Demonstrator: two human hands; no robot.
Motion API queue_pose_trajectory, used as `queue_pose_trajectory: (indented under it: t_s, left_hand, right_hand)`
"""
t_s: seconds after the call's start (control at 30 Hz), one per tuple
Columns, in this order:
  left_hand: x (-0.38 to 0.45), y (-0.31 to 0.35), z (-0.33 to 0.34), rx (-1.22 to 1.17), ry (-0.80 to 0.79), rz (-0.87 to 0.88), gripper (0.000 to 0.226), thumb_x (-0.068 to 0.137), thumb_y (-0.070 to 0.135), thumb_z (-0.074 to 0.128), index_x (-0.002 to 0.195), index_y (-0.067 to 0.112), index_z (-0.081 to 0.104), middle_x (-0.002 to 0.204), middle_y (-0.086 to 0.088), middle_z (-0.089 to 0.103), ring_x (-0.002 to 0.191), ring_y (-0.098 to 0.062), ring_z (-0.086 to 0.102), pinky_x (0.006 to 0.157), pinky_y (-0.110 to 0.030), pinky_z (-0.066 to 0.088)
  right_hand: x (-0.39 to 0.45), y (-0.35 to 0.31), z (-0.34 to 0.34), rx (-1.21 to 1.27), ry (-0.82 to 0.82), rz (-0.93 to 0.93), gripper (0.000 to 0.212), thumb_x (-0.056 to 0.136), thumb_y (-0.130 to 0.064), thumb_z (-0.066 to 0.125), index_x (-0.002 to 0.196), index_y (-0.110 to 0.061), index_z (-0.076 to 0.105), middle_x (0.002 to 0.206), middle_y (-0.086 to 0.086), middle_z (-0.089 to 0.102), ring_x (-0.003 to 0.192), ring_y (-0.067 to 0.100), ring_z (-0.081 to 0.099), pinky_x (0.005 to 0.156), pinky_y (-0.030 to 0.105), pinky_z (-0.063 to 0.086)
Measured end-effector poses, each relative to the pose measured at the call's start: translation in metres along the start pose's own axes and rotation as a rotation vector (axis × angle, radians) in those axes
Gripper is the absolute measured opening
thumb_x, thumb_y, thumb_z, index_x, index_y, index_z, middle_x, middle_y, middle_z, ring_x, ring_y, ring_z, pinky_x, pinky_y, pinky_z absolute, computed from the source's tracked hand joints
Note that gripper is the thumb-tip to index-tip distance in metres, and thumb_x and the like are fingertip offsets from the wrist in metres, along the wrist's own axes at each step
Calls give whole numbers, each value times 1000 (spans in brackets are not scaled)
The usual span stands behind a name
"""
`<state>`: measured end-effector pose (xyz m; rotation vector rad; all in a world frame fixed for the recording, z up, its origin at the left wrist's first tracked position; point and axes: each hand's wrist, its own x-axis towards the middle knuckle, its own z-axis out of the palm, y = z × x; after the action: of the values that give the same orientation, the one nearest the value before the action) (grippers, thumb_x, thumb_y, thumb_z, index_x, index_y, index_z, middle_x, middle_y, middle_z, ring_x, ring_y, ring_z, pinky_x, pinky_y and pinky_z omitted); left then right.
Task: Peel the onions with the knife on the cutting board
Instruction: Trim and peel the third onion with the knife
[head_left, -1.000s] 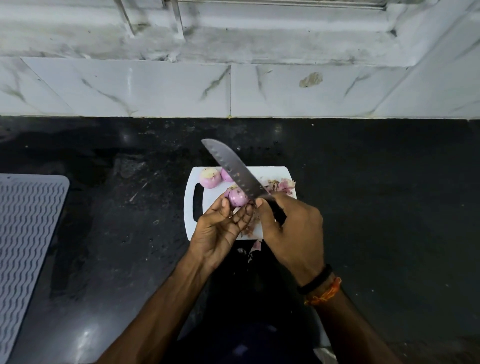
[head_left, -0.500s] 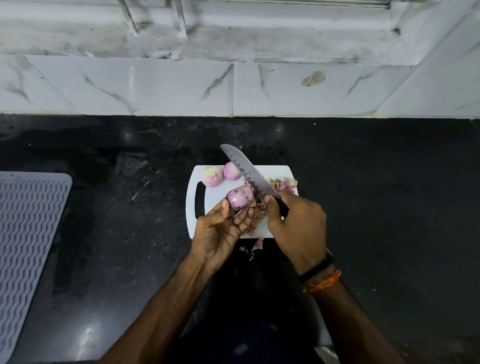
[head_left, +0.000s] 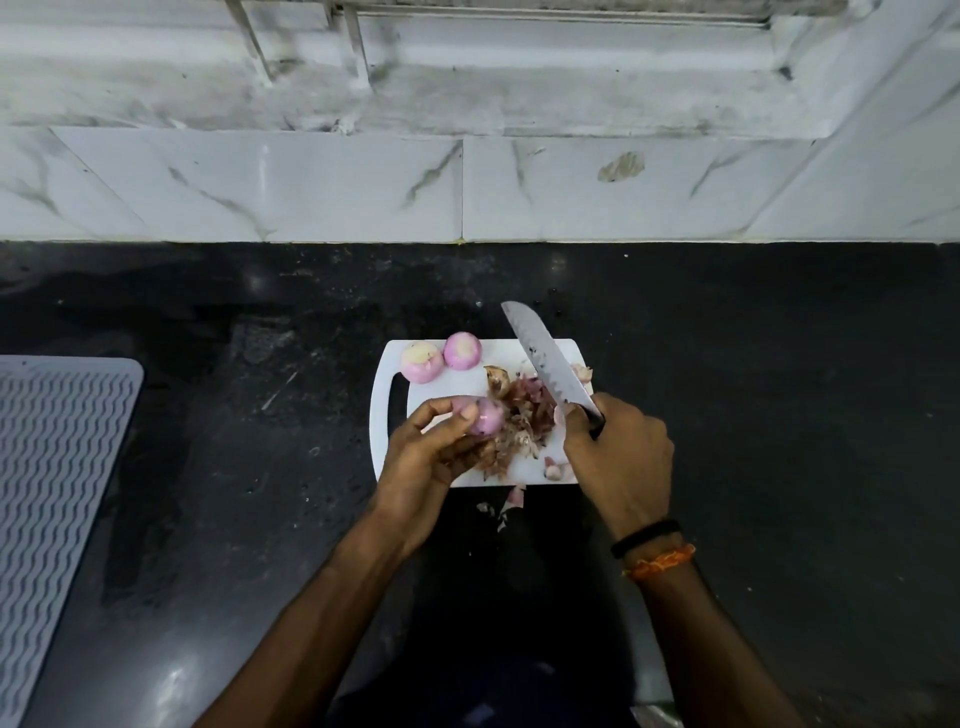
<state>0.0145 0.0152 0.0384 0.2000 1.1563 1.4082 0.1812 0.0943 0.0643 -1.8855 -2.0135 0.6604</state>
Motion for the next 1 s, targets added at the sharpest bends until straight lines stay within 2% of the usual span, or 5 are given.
queue_pose_trajectory:
  t_s: [0.1,0.3,0.5,0.73,1.0]
  left_hand:
    - [3,3,-2,258,36,127,35,76,10,83,108,4,68,106,-17,73,105,-33,70,96,-50,55]
    - [25,24,1,686,146,297,48,63,16,94,103,19,68,98,5,74,93,-9,71,82,-33,59]
    - [58,52,15,1020,75,490,50,63,24,93,103,22,63,94,12,68,85,-1,66,71,-13,54]
    - [107,88,34,1445,-159,637,43,64,20,86,101,15,65,100,-3,61,88,-20,60,78,-40,55]
    - [107,99,16,1574,-238,634,43,68,21,85,105,13,66,104,-3,61,91,-20,59,76,-32,51]
  right_hand:
    - [8,8,-4,-152,-50,-38,21,93,-33,54,81,-17,62,72,2,63,64,24,62,63,42,57]
    - [33,17,-12,-387,-44,-205,19,90,-29,53,83,-17,66,73,5,65,70,30,63,58,31,40]
    - [45,14,-13,-528,-135,-355,26,94,-32,51,100,-18,71,82,3,65,76,23,61,63,31,44]
    - [30,20,-10,-554,-231,-478,24,96,-31,48,99,-18,68,84,1,64,73,19,55,61,29,39]
    - [27,37,-18,-453,-213,-437,23,96,-29,51,90,-17,69,71,-2,54,69,20,56,61,32,46]
